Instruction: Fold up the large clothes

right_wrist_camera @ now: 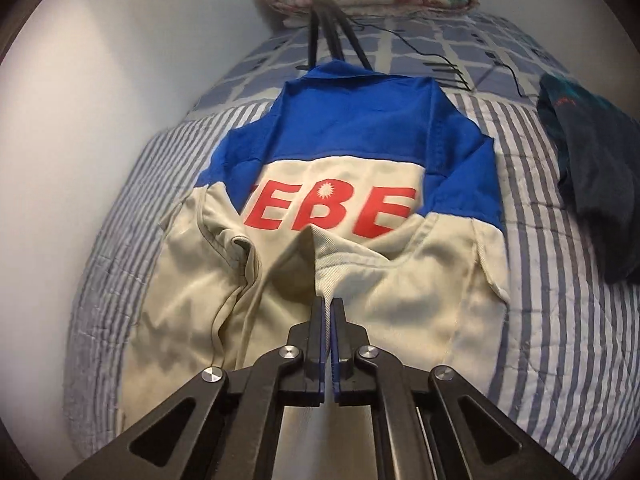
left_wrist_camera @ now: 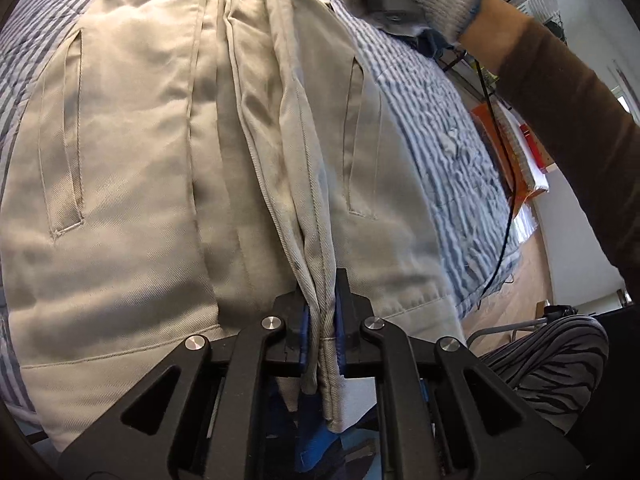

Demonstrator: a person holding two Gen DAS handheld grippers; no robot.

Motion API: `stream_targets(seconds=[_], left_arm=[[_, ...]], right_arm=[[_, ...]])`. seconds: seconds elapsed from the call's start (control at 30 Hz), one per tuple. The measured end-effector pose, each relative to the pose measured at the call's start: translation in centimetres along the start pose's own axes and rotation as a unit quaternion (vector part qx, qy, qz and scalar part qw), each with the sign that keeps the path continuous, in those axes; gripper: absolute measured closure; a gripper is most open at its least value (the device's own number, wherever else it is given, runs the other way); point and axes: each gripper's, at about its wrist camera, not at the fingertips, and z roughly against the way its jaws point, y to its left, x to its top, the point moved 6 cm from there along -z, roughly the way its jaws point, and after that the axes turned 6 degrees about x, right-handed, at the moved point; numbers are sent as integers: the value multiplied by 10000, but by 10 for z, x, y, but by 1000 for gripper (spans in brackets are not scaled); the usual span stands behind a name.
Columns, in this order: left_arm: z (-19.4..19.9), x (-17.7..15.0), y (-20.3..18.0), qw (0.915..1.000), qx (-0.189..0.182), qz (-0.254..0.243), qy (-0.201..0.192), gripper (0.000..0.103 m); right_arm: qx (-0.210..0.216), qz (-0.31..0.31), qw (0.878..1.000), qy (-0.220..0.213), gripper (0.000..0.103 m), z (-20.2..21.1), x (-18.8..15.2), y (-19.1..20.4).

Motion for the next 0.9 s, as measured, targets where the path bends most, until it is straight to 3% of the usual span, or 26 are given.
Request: stream_targets(seconds=[0.1,0.17,0.27,0.37,0.5,0.7,0.73,0.8,0.9], left_arm=[[-3,-1,4,10000,22,36,56,95],[-2,-1,3,10000,41,4,65,95],[0,-4,1,10000,29,-28,75,95],[8,-6,1,10000,-31,19,38,95],[28,-12,1,9999,-148,-45,-59,89],[77,-23,13,9983,-186,-216,-506,87],[86,-22,19,9978,-136,-191,-616,86],[104,-19,36,9965,5,-76,-837,86],[126,-13,70,9943,94,318,-1011,86]], right_arm=[[-306,287,9988,264,103,-33,-10,9],[-52,442,9988,209,98,-34,-12,12],[616,152,9979,-149,85,4,-11,7],[349,260,9969,-648,86,57,-28,1],[119,405,9982,-424,94,77,-78,11],[308,534,9979,203,94,27,-134,44],[35,822,9963,260,94,19,-142,51],[-291,1147,9927,212,94,25,-146,58],[-46,923,9957,49,94,61,-159,57]])
